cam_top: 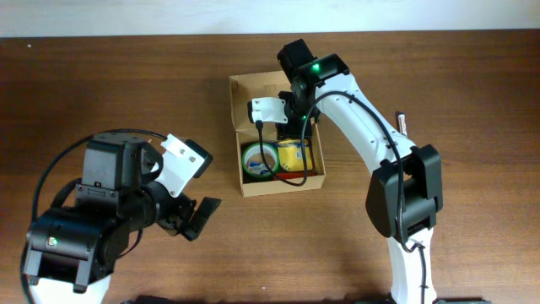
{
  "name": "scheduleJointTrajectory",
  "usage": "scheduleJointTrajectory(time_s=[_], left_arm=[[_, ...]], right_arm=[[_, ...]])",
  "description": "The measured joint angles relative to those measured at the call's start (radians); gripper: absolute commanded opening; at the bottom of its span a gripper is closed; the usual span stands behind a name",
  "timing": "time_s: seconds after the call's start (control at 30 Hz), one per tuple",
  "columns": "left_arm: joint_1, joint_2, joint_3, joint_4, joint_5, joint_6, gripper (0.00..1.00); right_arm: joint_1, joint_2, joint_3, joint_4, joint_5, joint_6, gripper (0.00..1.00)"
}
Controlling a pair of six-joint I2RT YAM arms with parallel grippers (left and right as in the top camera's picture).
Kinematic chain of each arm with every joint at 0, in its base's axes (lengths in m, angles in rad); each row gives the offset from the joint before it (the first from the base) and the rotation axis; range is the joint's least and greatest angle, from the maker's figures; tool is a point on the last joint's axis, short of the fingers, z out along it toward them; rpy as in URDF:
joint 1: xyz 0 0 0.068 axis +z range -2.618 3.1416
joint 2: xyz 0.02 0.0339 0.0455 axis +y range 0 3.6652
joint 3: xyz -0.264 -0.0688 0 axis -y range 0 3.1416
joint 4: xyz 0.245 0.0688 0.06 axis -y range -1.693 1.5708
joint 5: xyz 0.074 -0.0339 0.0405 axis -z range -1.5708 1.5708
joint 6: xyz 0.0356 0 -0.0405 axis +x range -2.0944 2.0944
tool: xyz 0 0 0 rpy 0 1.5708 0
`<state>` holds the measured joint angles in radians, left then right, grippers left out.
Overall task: Pack container
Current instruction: 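Carry the blue pen over the box and lower it inside, then lift the right gripper out of the box and move right to the marker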
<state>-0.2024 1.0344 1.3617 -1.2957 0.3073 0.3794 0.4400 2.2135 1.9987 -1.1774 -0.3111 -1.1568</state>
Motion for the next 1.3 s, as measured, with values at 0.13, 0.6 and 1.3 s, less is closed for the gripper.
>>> scheduleJointTrajectory(time_s=[0.13,0.6,1.3], left_arm=[[0.0,0.0,0.0,0.0,0.0,0.0,0.99],[0.0,0.0,0.0,0.0,0.0,0.0,1.0],[0.0,0.0,0.0,0.0,0.0,0.0,0.99]], right_arm=[[0.0,0.0,0.0,-0.019,0.001,0.063,0.31],[-0.03,-0.243,0.023,-0.111,0.009,0.155,0.31],[-0.566,-0.273,0.035,-0.101,0.034,0.594,0.37]])
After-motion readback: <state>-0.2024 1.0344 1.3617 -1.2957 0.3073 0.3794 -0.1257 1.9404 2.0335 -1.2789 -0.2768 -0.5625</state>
